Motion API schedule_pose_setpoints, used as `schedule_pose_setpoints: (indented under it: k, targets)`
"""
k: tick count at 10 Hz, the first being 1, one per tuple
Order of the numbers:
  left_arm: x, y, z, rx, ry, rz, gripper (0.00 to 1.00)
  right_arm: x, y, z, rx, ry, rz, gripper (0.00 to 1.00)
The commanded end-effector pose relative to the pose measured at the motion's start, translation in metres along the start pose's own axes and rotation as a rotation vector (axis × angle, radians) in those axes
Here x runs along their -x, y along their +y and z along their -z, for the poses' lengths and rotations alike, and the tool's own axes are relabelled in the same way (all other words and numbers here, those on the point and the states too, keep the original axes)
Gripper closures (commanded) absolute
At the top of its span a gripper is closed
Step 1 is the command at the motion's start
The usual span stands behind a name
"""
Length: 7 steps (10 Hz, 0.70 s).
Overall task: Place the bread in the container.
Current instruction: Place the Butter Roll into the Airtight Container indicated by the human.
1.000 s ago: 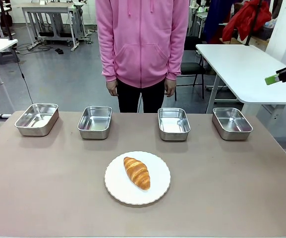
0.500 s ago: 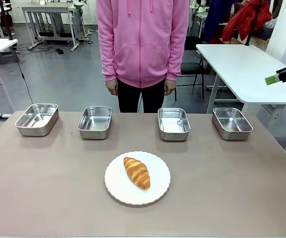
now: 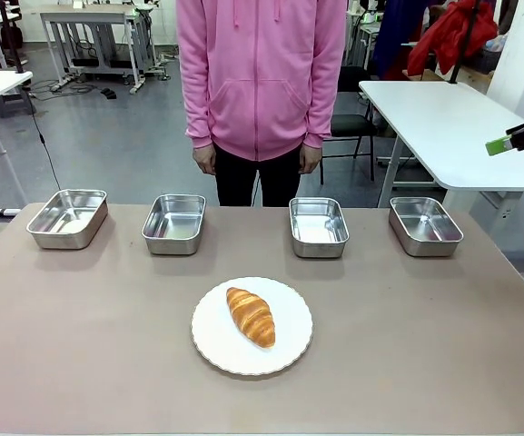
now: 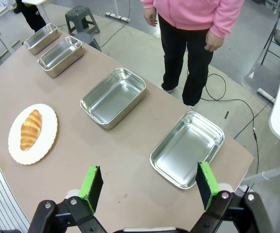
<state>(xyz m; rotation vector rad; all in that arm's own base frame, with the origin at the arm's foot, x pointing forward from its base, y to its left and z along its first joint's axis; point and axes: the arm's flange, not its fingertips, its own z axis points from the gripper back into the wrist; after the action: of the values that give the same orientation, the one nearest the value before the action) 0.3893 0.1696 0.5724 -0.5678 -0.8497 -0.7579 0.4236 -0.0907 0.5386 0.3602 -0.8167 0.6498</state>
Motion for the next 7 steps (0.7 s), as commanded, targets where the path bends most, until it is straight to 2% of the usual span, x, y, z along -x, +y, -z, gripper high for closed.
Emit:
schedule_pose_setpoints:
  k: [1, 7]
  targets:
    - [-0.001, 0.0011, -0.0022, -0.002, -0.003, 0.008, 0.0, -0.0011, -0.0005, 0.0007, -0.009, -0.015, -0.008, 0.0]
    - [-0.001, 0.0011, -0.0022, -0.002, -0.003, 0.008, 0.0, -0.0011, -0.0005, 0.0007, -0.009, -0.015, -0.008, 0.0]
